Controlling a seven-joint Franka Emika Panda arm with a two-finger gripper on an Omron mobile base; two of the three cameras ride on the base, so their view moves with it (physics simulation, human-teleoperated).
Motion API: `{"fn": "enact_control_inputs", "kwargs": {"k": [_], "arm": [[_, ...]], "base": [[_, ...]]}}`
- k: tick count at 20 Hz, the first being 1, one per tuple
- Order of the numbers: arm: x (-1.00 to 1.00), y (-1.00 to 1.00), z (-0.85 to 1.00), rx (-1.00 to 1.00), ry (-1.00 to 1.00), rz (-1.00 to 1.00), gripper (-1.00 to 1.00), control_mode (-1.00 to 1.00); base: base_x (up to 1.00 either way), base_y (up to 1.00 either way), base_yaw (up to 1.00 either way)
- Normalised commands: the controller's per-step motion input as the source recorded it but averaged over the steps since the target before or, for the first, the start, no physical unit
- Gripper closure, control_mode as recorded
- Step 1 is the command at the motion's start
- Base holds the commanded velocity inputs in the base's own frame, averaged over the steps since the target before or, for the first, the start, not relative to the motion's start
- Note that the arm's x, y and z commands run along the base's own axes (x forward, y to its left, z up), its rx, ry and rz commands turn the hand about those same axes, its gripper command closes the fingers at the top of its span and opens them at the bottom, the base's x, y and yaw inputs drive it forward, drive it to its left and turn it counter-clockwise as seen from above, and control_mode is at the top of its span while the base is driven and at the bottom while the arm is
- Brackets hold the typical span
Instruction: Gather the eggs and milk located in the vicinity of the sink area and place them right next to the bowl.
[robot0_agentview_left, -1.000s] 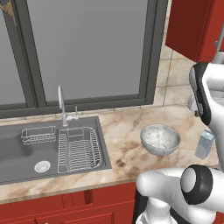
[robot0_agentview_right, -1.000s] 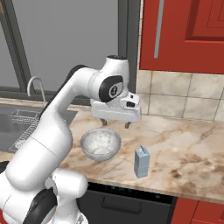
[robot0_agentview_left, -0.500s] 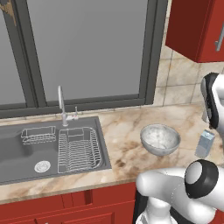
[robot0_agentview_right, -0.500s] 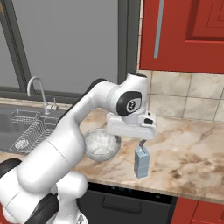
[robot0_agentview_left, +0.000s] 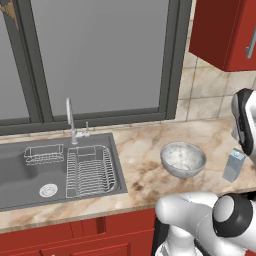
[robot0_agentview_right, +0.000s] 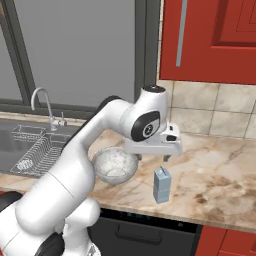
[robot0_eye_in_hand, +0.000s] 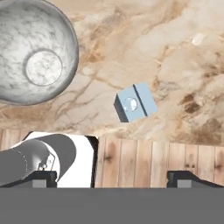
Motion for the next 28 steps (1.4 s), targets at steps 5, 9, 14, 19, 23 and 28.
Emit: {"fn": "enact_control_inputs", "kwargs": {"k": [5, 9, 14, 19, 23, 28], "arm": [[0.04, -0.09, 0.0, -0.04, -0.16, 0.0, -1.0, -1.0], [0.24, -0.23, -0.06, 0.0, 0.09, 0.0, -1.0, -1.0], [0.31, -0.22, -0.14, 0.0, 0.05, 0.0, -1.0, -1.0], [0.19, -0.12, -0.18, 0.0, 0.0, 0.01, -1.0, -1.0], [0.1, 0.0, -0.34, 0.01, 0.02, 0.04, -1.0, -1.0], [0.34, 0.0, -0.45, 0.01, 0.02, 0.07, -1.0, -1.0]], "base": [[0.0, 0.0, 0.0], [0.0, 0.0, 0.0], [0.0, 0.0, 0.0], [0.0, 0.0, 0.0], [0.0, 0.0, 0.0], [0.0, 0.0, 0.0]]}}
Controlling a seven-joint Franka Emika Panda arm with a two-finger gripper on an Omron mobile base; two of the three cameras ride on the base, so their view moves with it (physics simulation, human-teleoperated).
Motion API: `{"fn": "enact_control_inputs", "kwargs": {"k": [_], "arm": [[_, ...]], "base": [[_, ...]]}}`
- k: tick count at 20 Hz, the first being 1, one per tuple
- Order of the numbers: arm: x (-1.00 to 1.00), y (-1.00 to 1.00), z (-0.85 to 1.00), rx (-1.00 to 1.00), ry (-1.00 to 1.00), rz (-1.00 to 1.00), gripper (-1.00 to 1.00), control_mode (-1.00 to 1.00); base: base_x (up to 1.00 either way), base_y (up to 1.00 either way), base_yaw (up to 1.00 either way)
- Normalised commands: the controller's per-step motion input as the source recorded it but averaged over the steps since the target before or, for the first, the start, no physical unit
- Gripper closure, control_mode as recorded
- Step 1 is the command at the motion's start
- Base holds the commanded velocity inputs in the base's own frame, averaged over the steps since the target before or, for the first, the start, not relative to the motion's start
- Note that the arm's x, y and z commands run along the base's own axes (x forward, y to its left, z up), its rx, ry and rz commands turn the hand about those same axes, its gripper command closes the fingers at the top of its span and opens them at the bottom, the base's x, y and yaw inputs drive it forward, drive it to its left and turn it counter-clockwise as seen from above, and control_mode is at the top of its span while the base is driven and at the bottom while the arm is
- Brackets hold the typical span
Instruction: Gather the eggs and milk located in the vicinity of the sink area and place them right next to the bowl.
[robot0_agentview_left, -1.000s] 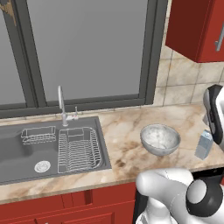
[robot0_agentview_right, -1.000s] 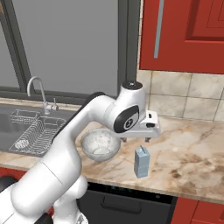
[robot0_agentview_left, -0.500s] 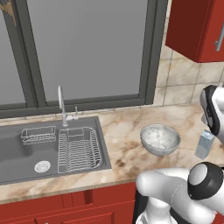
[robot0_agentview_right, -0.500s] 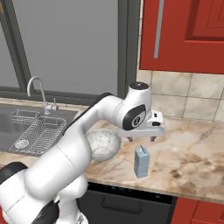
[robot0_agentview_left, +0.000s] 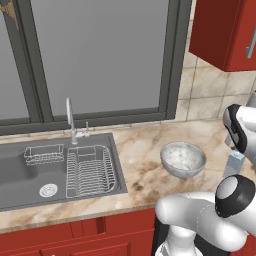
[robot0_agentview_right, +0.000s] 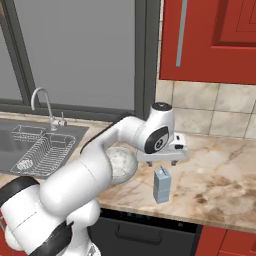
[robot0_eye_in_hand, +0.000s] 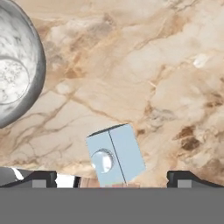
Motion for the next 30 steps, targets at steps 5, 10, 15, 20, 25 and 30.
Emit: {"fn": "enact_control_inputs", "kwargs": {"k": [5, 10, 15, 20, 25, 30], "arm": [[0.1, 0.0, -0.23, 0.0, 0.0, 0.05, -1.0, -1.0], [-0.22, 0.0, -0.02, 0.0, 0.01, 0.03, -1.0, -1.0], [-0.13, 0.0, -0.13, 0.0, 0.0, 0.07, -1.0, -1.0], [0.18, 0.0, -0.08, 0.0, 0.0, 0.09, -1.0, -1.0], [0.12, 0.0, -0.14, 0.0, 0.0, 0.07, -1.0, -1.0], [0.0, 0.0, -0.11, 0.0, 0.0, 0.04, -1.0, -1.0]], "base": [[0.0, 0.0, 0.0], [0.0, 0.0, 0.0], [0.0, 0.0, 0.0], [0.0, 0.0, 0.0], [0.0, 0.0, 0.0], [0.0, 0.0, 0.0]]}}
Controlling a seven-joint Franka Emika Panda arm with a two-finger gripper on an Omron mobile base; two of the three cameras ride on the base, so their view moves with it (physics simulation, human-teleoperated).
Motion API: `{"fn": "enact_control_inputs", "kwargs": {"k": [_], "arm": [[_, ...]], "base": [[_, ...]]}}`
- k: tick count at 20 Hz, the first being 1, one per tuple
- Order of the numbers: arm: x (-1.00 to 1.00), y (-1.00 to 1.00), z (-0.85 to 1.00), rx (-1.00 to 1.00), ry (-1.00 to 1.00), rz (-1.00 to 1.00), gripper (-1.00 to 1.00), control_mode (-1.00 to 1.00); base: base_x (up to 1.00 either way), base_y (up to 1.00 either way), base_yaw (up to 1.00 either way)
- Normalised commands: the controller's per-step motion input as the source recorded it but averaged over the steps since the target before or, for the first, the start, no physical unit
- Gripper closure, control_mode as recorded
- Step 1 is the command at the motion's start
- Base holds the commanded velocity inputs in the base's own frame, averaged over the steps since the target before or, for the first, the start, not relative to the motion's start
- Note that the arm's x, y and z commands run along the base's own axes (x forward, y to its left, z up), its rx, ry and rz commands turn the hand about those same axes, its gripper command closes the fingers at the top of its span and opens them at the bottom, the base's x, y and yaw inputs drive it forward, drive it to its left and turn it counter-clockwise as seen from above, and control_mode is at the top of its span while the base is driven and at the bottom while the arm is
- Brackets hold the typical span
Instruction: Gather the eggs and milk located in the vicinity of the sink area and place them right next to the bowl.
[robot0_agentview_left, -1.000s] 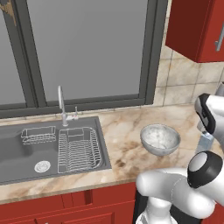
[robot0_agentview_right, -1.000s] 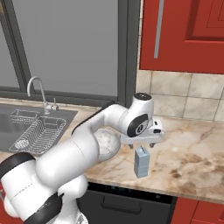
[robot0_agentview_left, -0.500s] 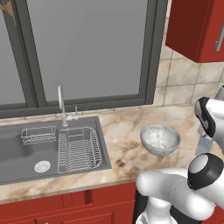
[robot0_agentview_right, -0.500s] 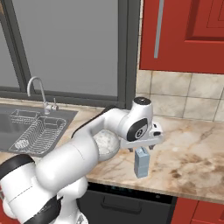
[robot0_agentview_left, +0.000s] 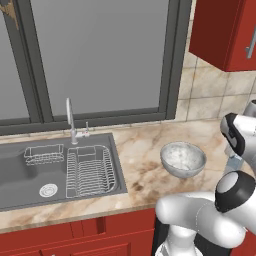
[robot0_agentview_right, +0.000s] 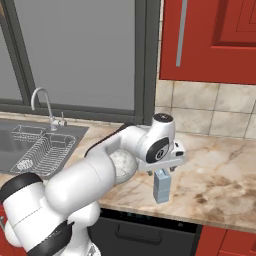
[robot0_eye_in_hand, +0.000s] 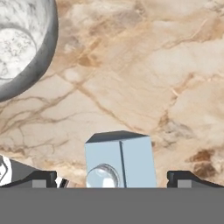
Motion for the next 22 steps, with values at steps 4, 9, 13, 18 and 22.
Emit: {"fn": "enact_control_inputs", "kwargs": {"k": [4, 9, 13, 18, 22], "arm": [[0.0, 0.0, -0.17, 0.0, 0.0, 0.04, -1.0, -1.0], [0.0, 0.0, -0.25, 0.0, 0.0, 0.04, -1.0, -1.0], [0.0, 0.0, -0.01, 0.0, 0.0, 0.02, -1.0, -1.0], [0.0, 0.0, 0.0, 0.0, 0.0, 0.0, 1.0, -1.0], [0.0, 0.0, 0.0, 0.0, 0.0, 0.0, 1.0, -1.0]], "base": [[0.0, 0.0, 0.0], [0.0, 0.0, 0.0], [0.0, 0.0, 0.0], [0.0, 0.0, 0.0], [0.0, 0.0, 0.0]]}}
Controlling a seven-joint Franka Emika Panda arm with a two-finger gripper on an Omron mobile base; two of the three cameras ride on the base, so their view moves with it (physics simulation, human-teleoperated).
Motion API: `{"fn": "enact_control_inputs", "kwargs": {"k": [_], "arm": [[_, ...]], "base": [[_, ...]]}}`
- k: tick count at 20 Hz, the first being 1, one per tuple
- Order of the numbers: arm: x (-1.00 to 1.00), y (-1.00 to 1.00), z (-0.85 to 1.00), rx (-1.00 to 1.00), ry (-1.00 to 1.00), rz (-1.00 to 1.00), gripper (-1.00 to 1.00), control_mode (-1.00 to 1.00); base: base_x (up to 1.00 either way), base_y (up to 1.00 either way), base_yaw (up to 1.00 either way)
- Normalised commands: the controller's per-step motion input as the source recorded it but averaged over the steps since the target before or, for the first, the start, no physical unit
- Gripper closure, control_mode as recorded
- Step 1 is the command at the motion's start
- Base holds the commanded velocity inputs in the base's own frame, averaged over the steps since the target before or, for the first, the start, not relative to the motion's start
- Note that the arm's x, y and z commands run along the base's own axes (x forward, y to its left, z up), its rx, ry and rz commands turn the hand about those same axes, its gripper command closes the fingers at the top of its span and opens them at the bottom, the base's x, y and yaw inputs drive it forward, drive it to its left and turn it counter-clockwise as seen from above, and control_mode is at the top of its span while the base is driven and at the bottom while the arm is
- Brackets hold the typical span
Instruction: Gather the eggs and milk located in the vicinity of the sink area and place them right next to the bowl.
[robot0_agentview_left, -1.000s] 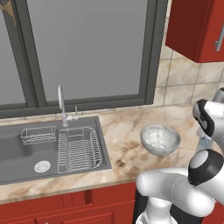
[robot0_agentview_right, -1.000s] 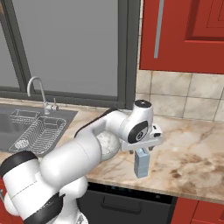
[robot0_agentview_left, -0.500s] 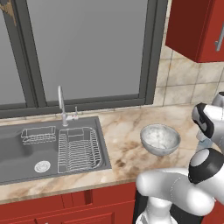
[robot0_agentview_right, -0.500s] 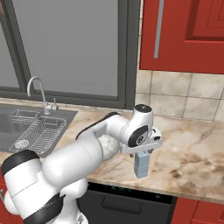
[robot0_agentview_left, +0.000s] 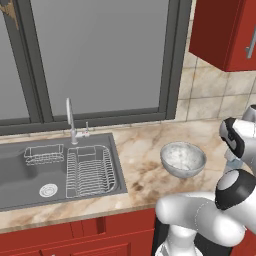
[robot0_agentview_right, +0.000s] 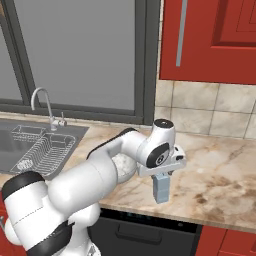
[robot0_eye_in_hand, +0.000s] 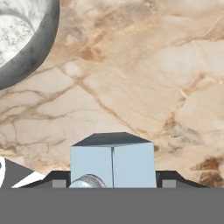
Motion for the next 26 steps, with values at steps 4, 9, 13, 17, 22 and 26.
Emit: {"fn": "enact_control_inputs", "kwargs": {"k": [4, 9, 13, 17, 22, 26], "arm": [[0.21, 0.0, 0.12, 0.0, 0.0, 0.0, 1.0, -1.0], [0.65, 0.05, 0.34, 0.0, -0.02, 0.0, 1.0, -1.0], [0.71, 0.13, 0.09, 0.0, 0.01, 0.0, 1.0, -1.0], [0.57, 0.18, 0.0, 0.02, 0.02, 0.0, 1.0, -1.0], [0.44, 0.15, 0.0, 0.04, 0.0, 0.0, 1.0, -1.0], [0.03, 0.15, 0.0, 0.09, 0.0, 0.0, 1.0, -1.0]], "base": [[0.0, 0.0, 0.0], [0.0, 0.0, 0.0], [0.0, 0.0, 0.0], [0.0, 0.0, 0.0], [0.0, 0.0, 0.0], [0.0, 0.0, 0.0]]}}
